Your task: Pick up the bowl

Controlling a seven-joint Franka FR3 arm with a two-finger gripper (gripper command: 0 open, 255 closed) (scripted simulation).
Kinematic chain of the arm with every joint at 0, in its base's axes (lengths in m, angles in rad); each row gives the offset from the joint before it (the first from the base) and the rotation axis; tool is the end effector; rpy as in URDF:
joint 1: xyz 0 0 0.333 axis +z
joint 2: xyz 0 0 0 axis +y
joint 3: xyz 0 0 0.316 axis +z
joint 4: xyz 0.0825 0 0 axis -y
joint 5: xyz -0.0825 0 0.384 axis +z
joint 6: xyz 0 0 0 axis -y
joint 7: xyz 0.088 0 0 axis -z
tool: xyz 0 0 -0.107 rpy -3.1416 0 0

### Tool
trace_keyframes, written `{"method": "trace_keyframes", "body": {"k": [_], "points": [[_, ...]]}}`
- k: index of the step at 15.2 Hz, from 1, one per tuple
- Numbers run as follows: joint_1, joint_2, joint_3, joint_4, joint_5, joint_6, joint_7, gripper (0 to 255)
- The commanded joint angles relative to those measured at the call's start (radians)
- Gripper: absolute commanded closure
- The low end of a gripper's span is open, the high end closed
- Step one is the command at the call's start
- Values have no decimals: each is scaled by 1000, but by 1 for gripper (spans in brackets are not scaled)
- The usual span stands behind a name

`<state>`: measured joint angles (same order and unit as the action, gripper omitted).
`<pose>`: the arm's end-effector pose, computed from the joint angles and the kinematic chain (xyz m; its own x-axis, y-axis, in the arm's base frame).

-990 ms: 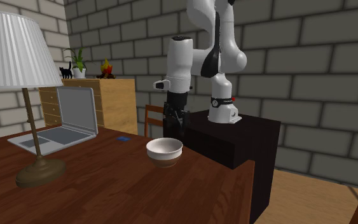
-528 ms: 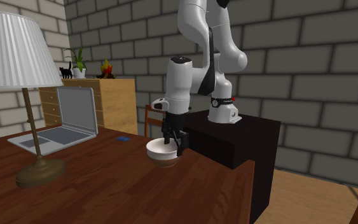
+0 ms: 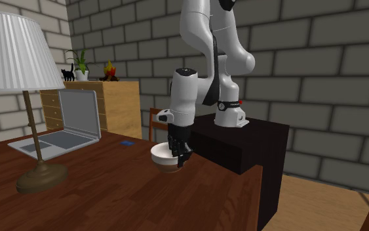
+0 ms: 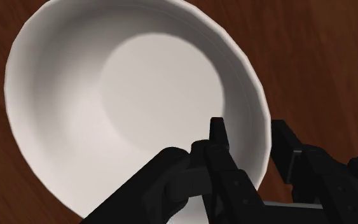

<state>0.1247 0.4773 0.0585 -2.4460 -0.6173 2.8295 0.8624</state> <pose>0.4374 0.1143 0.1031 0.9962 -0.0873 0.0032 -0.0867 -0.9840 0.1558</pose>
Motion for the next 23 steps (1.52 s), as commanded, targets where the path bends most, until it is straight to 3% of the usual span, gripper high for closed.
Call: {"method": "trace_keyframes", "body": {"k": [1, 8, 23], "points": [[1, 2, -1, 1, -1, 1, 1, 255], [1, 0, 0, 0, 0, 1, 1, 255], [-92, -237, 127, -72, 178, -158, -159, 255]]}}
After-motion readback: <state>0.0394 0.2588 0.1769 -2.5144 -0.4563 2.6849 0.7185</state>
